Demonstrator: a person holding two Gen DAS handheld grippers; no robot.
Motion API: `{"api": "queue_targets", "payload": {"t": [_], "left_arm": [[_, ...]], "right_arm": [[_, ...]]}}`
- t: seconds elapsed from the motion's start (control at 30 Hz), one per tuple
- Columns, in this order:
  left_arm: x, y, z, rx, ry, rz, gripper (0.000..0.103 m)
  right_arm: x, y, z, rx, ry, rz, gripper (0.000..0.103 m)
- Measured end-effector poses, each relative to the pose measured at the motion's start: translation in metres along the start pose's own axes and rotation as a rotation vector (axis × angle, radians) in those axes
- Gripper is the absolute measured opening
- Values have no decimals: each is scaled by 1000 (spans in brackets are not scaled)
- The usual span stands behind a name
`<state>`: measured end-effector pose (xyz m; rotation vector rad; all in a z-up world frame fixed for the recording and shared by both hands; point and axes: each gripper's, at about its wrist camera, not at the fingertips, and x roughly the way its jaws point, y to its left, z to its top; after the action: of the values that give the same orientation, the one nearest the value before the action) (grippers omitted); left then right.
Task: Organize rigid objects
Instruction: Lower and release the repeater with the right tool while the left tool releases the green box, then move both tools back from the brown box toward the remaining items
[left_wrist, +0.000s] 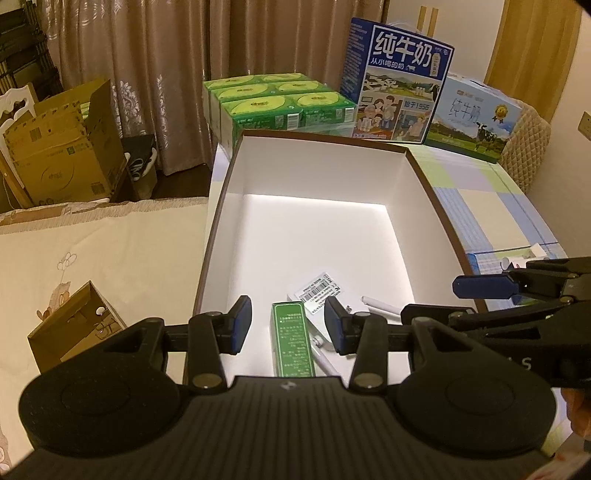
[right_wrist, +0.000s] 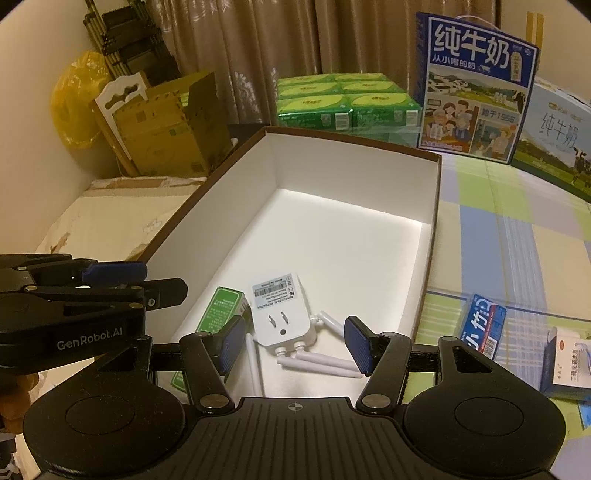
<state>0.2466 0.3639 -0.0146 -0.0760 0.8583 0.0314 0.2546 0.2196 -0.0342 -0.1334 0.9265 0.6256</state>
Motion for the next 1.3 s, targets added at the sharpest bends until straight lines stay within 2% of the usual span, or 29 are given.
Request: {"api": "queue_targets", "payload": {"t": [0.3,0.53,0.83,1.07,1.3], "left_arm": [[-18,-31,-7,8,-6,2,44],[-32,-80,-14,4,-9,-22,44],[-33,-163,-19,42,20,-73,47],[-20,-226,-24,83,62,-117,47],[2,-270,-27,115,103,-138,47]], "right_arm": [[-33,-16,-14,13,-64,57,57],[-68,-50,-34,11,-84,73,57],[-117,-128,-65,50,-87,48,57],[-146,-199,-91,131,-61,-17,57],[-162,-259,-115,213,-31,-79,58]]}}
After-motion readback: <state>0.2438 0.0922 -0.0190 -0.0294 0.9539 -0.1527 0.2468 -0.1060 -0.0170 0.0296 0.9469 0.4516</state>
